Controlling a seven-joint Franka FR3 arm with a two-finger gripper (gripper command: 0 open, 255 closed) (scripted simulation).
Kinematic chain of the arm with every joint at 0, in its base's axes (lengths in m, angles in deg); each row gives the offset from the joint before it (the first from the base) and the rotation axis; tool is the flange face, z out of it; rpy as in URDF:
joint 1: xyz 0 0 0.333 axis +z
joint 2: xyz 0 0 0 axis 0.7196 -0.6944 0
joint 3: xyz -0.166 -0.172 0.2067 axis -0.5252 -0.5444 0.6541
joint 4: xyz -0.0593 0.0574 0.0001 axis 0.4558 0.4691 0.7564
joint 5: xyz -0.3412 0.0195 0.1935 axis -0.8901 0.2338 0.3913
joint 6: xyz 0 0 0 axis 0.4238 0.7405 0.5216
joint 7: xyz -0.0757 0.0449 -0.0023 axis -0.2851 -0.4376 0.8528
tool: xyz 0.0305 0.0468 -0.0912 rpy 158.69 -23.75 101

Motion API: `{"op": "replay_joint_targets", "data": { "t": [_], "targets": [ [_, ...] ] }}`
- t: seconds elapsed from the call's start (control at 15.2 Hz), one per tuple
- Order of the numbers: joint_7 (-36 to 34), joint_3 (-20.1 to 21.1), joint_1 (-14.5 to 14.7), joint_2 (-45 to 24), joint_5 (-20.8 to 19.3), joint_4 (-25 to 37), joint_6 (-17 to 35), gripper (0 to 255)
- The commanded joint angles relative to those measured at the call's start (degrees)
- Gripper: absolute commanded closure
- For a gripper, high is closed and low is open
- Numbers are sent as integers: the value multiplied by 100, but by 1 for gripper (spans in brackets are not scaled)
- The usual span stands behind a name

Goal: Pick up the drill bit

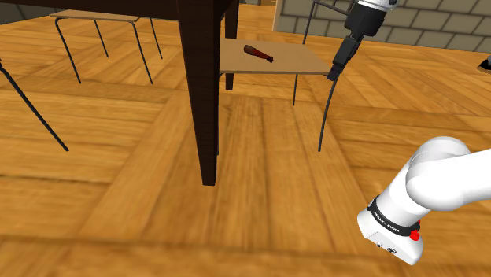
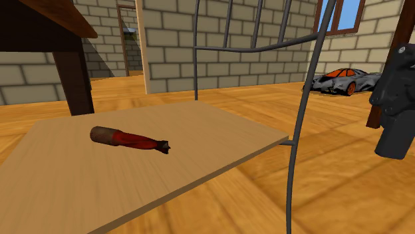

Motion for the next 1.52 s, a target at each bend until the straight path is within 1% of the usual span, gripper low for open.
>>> {"op": "replay_joint_targets", "data": {
  "t": [0.0, 0.4, 0.73, 1.12, 1.45],
  "targets": [
    [0, 0, 0, 0, 0, 0, 0, 0],
    [-131, 88, -159, -1291, -175, 795, 548, 0],
    [-283, 151, -281, -2370, -362, 1651, 813, 0],
    [-499, 200, -389, -3692, -634, 2940, 889, 0],
    [-676, 203, -424, -4866, -887, 4308, 723, 0]
  ]
}}
